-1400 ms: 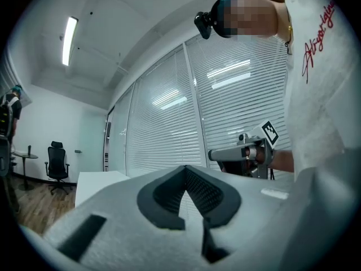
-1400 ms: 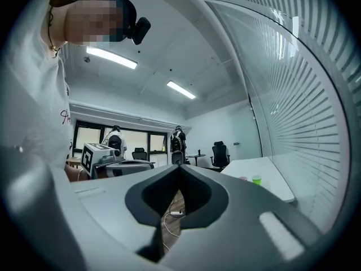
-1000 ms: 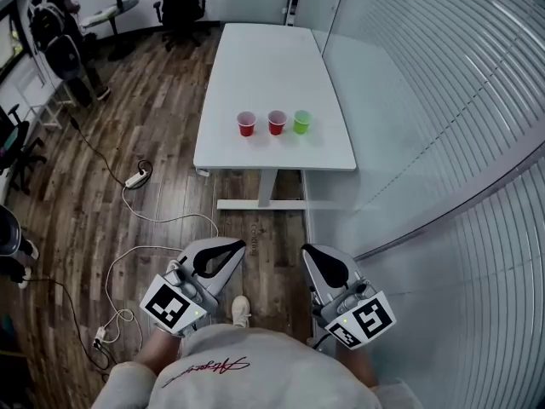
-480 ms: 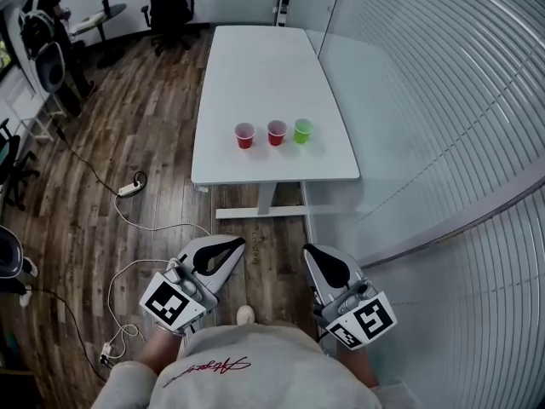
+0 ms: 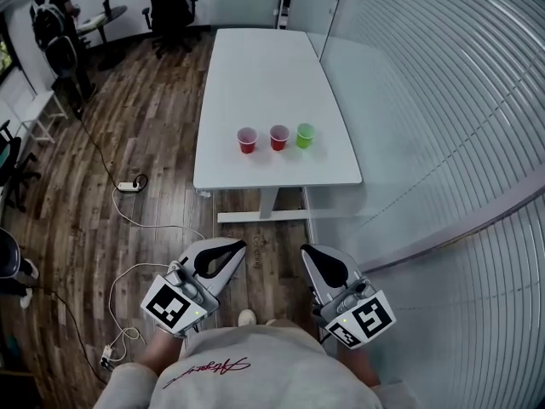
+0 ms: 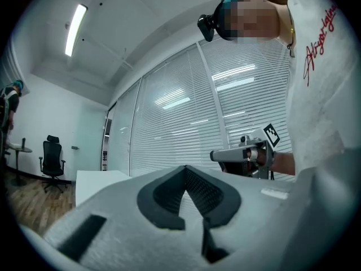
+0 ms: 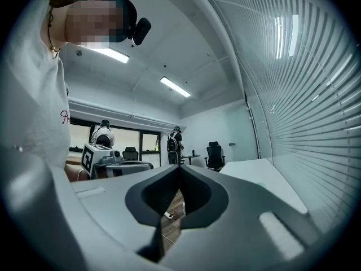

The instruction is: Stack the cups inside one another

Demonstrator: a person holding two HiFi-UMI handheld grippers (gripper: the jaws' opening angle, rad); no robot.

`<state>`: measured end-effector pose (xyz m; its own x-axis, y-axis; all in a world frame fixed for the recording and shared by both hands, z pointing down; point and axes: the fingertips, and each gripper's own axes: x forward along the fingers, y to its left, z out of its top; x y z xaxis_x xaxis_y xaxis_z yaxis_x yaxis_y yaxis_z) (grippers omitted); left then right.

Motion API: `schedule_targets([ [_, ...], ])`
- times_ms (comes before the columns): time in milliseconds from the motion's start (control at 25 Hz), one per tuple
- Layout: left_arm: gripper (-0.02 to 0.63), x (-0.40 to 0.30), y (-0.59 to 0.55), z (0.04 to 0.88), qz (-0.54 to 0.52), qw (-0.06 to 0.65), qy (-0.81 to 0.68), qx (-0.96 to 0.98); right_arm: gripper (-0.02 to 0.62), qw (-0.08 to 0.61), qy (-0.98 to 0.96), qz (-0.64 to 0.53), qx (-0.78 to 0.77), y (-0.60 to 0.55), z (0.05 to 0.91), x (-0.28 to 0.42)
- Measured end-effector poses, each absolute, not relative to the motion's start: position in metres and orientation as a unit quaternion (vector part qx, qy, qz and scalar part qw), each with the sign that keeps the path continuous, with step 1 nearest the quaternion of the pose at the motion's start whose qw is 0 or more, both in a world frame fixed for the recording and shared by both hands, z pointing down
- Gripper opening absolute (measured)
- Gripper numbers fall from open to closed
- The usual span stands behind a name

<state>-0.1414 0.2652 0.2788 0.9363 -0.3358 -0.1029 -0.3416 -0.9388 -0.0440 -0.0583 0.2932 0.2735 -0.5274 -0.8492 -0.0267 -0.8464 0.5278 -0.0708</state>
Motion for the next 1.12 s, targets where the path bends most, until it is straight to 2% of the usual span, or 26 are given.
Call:
schedule_targets([
  [640, -0.005, -0.141, 0.258, 0.283, 0.043, 0.025, 0.160, -0.986, -0.002, 0.023, 0.864, -0.021, -0.502, 0.294, 0.270, -0.049],
  [1120, -0.005, -0.139, 0.218, 0.279, 0.042, 0.036, 0.187, -0.981, -0.002, 0.025, 0.874, -0.011, -0.486, 0.250, 0.267, -0.039],
])
